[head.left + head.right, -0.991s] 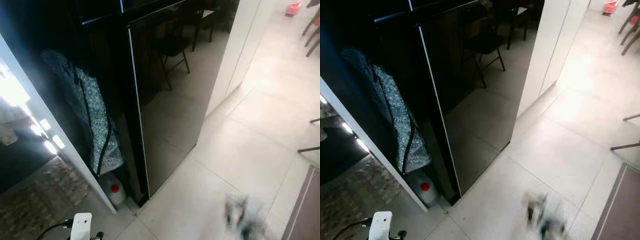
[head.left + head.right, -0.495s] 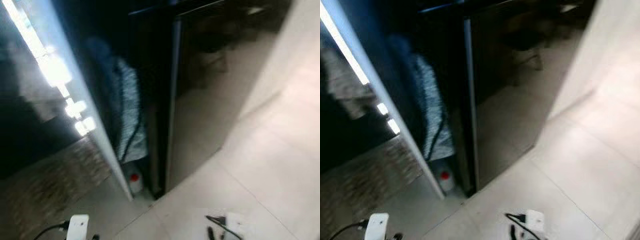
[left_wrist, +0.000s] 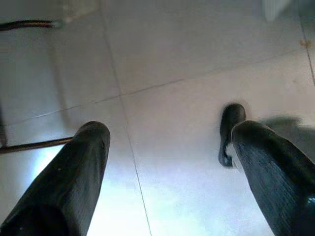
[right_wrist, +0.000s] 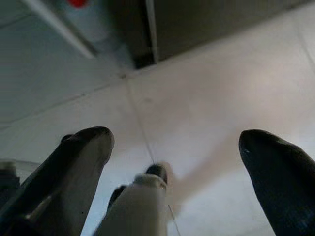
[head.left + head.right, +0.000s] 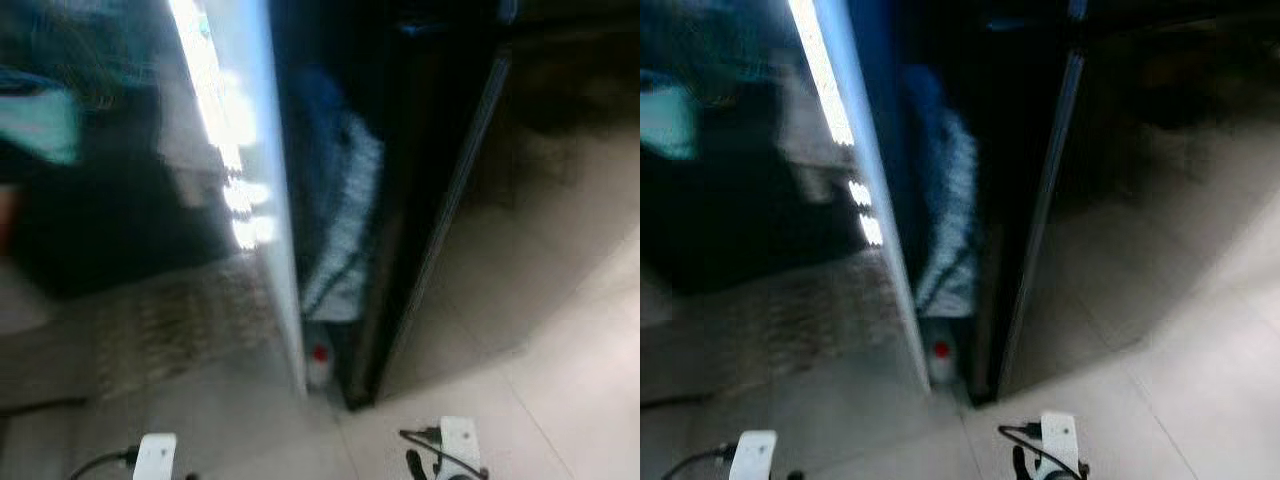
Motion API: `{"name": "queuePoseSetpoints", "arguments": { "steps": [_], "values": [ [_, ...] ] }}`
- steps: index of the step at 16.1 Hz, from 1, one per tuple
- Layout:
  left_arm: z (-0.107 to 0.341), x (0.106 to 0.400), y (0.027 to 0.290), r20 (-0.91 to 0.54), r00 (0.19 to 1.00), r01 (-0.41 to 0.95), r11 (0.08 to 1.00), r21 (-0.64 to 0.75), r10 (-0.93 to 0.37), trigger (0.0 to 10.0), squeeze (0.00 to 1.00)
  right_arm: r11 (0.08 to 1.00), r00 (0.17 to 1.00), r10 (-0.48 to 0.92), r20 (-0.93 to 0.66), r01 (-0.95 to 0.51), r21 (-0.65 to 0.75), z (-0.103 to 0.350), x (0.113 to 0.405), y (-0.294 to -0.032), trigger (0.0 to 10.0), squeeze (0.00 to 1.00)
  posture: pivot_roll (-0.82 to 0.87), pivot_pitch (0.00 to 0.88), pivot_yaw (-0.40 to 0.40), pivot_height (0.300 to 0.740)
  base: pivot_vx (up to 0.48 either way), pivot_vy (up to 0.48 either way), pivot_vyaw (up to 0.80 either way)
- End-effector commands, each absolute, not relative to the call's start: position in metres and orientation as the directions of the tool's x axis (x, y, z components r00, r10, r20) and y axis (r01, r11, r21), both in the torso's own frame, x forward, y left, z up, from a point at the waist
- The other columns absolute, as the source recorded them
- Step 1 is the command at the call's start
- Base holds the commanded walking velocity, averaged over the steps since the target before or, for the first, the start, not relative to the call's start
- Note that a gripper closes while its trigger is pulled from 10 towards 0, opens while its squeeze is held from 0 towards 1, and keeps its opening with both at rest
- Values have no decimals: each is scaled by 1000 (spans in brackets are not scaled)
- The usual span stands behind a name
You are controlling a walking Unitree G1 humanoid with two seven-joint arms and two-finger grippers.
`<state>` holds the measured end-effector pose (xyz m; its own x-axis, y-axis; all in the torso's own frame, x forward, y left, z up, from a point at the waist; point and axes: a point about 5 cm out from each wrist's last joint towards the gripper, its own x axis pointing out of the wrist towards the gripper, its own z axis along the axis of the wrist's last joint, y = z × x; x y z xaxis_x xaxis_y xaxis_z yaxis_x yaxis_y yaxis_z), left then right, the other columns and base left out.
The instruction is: Restocking fridge
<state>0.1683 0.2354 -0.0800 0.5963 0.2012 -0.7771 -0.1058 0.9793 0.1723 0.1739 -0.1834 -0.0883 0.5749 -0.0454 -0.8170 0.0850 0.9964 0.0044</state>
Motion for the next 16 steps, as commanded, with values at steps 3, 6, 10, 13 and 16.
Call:
{"name": "queuePoseSetpoints", "arguments": {
  "steps": [3,6,10,13,16],
  "values": [
    [-84,160,233,-792,578,-94,980,176,198,10000,0,998,535,-48,-844,67,-15,-93,163,-188,10000,0,25,31,17,740,0,0,800],
    [-84,163,229,-784,590,-88,981,172,191,10000,0,999,519,-30,-854,37,-13,-95,160,-183,10000,0,32,20,13,740,0,0,800],
    [-85,160,229,-790,584,-87,981,171,190,10000,0,1000,499,-14,-866,-7,-20,-98,155,-176,10000,0,38,13,13,740,0,0,800],
    [-85,157,232,-794,575,-92,980,176,197,10000,0,998,485,-6,-874,-56,-37,-99,153,-177,10000,0,41,11,14,740,0,0,800],
    [-86,155,234,-802,562,-104,979,175,203,10000,0,997,486,-7,-874,-58,-40,-98,154,-180,10000,0,36,50,9,740,0,0,800]
  ]
}}
